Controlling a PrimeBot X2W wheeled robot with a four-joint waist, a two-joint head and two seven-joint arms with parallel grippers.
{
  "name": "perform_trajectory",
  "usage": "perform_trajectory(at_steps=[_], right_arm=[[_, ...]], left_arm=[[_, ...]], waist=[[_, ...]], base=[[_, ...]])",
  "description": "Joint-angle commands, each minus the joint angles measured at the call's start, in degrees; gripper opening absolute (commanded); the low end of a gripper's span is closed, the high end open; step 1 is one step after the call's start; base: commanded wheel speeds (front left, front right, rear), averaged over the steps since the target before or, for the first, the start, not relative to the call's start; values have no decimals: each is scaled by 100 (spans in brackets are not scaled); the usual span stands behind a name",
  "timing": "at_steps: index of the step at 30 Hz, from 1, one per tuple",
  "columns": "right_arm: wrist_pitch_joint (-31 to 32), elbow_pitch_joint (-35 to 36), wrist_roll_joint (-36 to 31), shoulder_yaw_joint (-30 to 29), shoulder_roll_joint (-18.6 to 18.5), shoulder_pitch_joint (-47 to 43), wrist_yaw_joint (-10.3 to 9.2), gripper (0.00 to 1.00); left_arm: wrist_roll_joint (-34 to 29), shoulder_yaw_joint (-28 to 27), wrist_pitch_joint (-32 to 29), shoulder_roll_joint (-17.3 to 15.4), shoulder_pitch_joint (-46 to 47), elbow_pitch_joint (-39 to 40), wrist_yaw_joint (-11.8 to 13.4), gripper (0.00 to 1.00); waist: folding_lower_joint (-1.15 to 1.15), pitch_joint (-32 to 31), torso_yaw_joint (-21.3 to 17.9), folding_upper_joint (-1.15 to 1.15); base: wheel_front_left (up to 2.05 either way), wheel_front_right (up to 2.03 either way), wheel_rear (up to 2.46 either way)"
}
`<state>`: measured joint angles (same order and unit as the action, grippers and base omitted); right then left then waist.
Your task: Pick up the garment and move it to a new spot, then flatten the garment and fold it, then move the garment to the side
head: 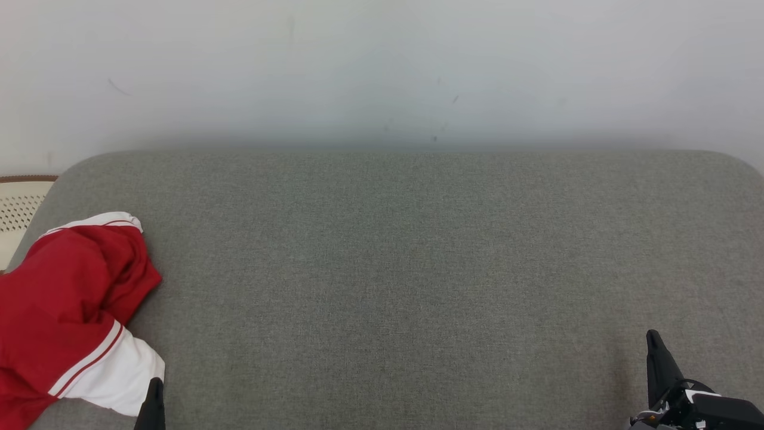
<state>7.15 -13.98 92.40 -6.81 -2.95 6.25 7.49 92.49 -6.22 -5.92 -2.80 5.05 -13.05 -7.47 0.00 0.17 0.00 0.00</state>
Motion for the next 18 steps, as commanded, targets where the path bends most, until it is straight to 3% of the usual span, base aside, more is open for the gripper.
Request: perform_trajectory(at_steps=[1,4,5,18], right_arm=[[22,7,-3,2,16,-18,0,0],[22,7,-3,2,16,-18,0,0],[-3,-25,-1,3,1,-8,-1,100],[-315,-69,-457,330,-130,-62,-1,100]], left_arm=[[12,-7,-4,-17,44,0,-16,0],[12,-7,-4,-17,44,0,-16,0],[0,1,1,4,-11,-16,1,100],[-496,86,291,-5,-61,-75,1,100]], waist=[[0,0,0,0],[0,0,0,0],[0,0,0,0],[0,14,-4,0]], base=[[0,0,0],[0,0,0],[0,0,0],[0,0,0]])
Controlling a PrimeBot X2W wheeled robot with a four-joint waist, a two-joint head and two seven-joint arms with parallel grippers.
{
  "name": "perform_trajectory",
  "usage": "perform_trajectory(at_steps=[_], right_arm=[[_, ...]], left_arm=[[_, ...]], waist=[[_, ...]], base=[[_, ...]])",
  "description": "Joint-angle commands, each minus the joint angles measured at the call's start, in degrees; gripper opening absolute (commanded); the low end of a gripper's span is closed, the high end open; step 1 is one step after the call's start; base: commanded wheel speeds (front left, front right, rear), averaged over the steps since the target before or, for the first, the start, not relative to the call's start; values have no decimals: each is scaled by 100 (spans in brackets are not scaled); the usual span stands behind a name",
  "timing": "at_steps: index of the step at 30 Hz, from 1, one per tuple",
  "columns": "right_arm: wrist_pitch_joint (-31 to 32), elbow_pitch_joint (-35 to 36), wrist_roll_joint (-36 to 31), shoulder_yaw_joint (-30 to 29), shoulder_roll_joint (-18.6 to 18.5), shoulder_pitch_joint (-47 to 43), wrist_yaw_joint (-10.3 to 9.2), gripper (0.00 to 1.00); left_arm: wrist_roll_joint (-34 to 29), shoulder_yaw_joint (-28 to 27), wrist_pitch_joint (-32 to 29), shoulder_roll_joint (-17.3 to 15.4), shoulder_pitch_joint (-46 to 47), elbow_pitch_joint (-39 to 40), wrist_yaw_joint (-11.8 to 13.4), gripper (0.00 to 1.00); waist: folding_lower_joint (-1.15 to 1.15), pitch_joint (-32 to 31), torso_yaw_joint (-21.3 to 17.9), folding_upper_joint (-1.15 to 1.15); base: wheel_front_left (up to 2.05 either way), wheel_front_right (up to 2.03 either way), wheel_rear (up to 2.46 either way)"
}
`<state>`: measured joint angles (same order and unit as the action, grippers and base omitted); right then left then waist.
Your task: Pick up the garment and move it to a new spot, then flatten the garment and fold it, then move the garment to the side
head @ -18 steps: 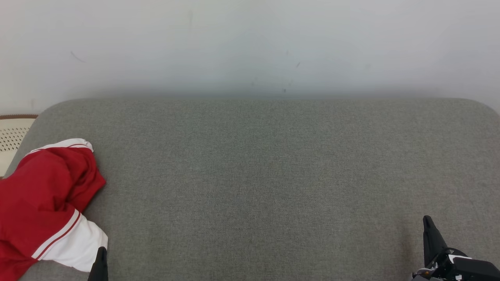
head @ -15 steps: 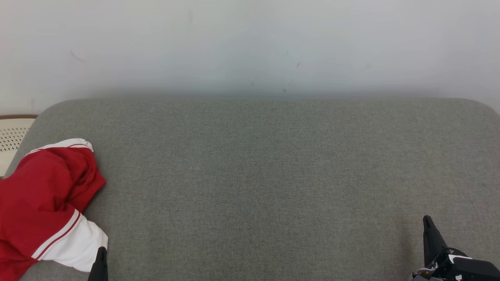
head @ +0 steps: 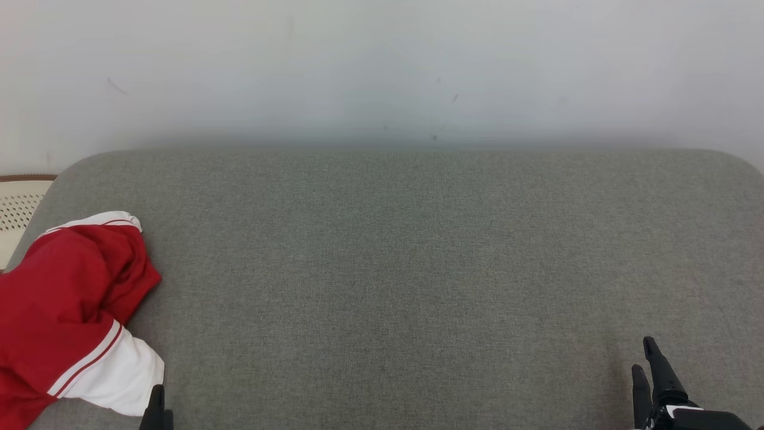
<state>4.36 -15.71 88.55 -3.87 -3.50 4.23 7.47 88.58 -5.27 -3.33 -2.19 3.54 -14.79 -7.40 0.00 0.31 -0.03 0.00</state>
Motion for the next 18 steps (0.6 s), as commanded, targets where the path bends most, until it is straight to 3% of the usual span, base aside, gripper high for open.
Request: perform_trajectory(at_steps=[1,18], right_arm=[[-64,105,-159,55,-84,146,1,100],[-519,158,-2187,345,-160,153,2,100]], left_arm=[[-189,-11,60,-63,89,106,-5,100],[-2583,35,491,-81,106,170,-7,100]], waist=[[0,2,-1,0],[0,24,-11,0]], base=[[0,0,0],[0,0,0]])
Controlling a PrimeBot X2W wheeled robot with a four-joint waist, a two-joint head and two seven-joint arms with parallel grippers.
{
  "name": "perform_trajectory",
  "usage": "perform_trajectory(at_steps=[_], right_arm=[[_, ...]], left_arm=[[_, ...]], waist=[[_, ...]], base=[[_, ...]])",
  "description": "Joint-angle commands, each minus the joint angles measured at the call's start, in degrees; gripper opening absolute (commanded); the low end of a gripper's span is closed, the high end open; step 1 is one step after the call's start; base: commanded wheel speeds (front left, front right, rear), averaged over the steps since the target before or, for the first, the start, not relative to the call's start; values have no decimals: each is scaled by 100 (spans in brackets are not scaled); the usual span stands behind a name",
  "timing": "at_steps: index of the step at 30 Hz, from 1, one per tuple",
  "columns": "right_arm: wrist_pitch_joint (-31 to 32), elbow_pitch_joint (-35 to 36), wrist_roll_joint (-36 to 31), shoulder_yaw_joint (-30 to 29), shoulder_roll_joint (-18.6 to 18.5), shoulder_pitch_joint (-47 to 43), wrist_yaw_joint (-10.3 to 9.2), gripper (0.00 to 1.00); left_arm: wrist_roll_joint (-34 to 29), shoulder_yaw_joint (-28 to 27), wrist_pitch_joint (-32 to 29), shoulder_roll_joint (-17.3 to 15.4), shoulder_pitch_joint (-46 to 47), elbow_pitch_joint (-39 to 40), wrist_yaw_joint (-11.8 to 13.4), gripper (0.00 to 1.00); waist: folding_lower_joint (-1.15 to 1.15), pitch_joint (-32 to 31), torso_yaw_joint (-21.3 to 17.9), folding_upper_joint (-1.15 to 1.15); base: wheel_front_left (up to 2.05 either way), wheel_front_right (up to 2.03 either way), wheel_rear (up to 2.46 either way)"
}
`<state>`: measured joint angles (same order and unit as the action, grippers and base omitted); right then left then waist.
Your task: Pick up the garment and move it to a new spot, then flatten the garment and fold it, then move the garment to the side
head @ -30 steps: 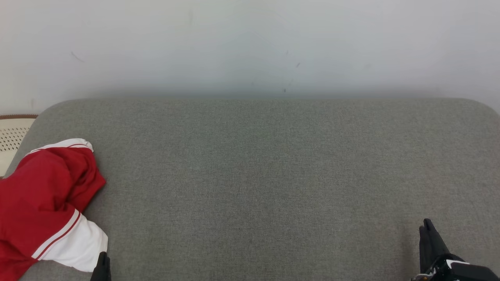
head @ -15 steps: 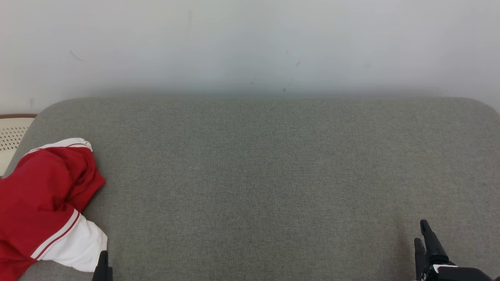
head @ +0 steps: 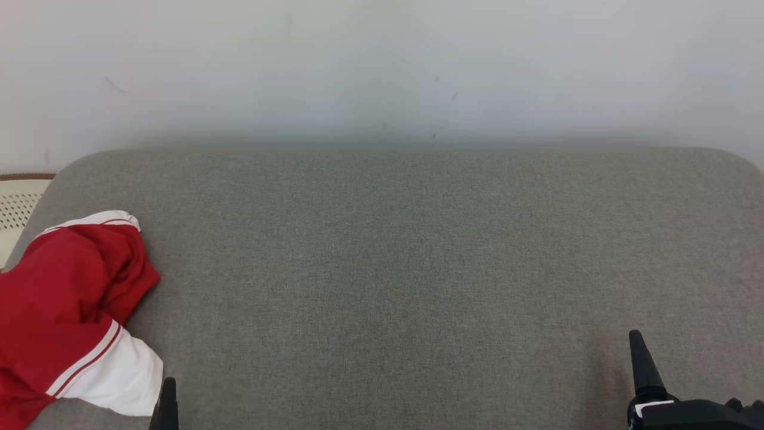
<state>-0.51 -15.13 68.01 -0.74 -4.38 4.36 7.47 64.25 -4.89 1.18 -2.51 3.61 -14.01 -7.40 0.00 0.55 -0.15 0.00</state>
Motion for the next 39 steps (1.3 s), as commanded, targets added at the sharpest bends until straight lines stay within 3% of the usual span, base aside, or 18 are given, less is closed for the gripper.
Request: perform_trajectory(at_steps=[1,15,39], right_arm=[[-56,99,-255,53,-77,136,2,100],[-390,78,-1890,367,-131,102,2,100],[-790,-92,-3630,744,-190,38,3,100]], left_arm=[[-297,8,61,-50,103,97,-7,100],[-2039,196,381,-112,95,191,283,100],[-3591,438,759,-249,74,253,707,100]], waist=[[0,1,0,0],[0,4,-16,0],[0,-4,-49,0]], base=[[0,0,0],[0,0,0],[0,0,0]])
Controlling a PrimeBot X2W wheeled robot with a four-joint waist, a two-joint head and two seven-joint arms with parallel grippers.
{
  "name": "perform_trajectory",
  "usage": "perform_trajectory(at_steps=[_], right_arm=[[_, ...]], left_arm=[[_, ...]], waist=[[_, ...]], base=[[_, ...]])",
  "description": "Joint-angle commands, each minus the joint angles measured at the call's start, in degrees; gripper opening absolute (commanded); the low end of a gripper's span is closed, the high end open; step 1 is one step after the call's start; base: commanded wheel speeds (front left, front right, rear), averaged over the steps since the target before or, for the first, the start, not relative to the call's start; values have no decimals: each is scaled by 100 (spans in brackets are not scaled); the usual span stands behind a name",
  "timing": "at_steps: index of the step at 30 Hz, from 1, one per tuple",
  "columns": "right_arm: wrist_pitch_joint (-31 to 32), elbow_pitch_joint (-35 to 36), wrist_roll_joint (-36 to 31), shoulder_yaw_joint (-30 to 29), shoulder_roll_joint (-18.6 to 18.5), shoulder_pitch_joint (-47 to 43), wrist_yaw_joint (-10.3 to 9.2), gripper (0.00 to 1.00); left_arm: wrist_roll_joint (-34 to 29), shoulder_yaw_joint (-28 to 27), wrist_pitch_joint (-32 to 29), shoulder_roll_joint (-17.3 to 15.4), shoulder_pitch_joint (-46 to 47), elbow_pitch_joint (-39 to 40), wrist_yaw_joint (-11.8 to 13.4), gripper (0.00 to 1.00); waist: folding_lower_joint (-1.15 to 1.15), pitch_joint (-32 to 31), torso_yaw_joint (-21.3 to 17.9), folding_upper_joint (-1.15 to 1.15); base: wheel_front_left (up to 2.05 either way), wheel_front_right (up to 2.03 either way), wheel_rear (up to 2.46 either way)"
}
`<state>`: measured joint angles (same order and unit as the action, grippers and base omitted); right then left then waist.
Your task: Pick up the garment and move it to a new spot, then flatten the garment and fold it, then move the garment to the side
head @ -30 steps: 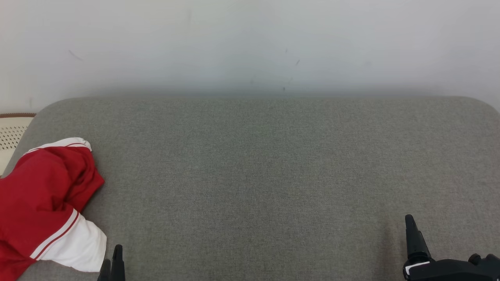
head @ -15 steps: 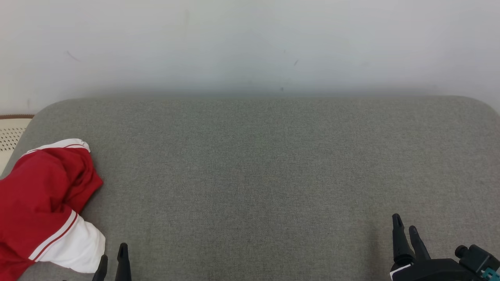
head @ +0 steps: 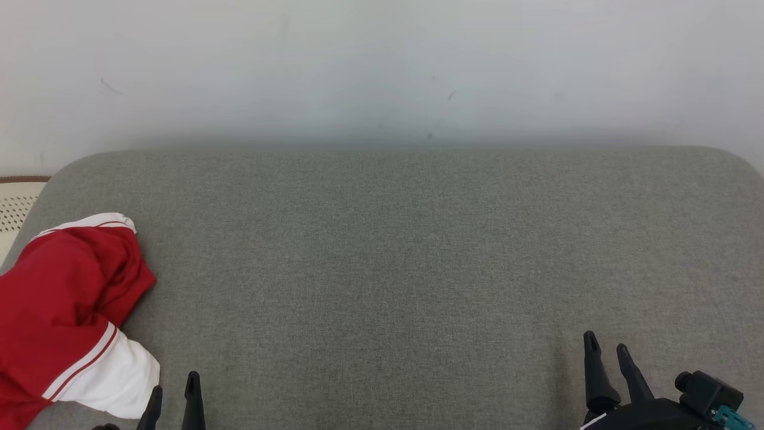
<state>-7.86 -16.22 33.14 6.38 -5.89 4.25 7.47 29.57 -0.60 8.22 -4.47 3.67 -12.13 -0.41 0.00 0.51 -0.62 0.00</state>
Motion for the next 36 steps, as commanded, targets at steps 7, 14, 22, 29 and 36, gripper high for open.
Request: perform_trajectory(at_steps=[7,14,22,29,36], right_arm=[[-160,-75,-523,123,-44,112,3,100],[-255,-81,-903,179,-43,79,3,100],[-353,-79,-1278,216,-51,74,3,100],[-446,-103,-1633,275,-47,84,4,100],[-522,-12,-1998,251,-75,41,4,100]], left_arm=[[-519,14,155,-45,74,78,76,100],[-905,7,248,-29,35,69,116,100],[-1290,-9,332,-34,25,60,131,100],[-1648,-16,421,-15,22,66,154,100],[-2001,0,504,-1,9,88,186,100]], waist=[[0,14,-19,0],[0,8,-20,0],[0,28,-27,0],[0,49,-51,0],[0,56,-71,0]], base=[[0,0,0],[0,0,0],[0,0,0],[0,0,0],[0,0,0]])
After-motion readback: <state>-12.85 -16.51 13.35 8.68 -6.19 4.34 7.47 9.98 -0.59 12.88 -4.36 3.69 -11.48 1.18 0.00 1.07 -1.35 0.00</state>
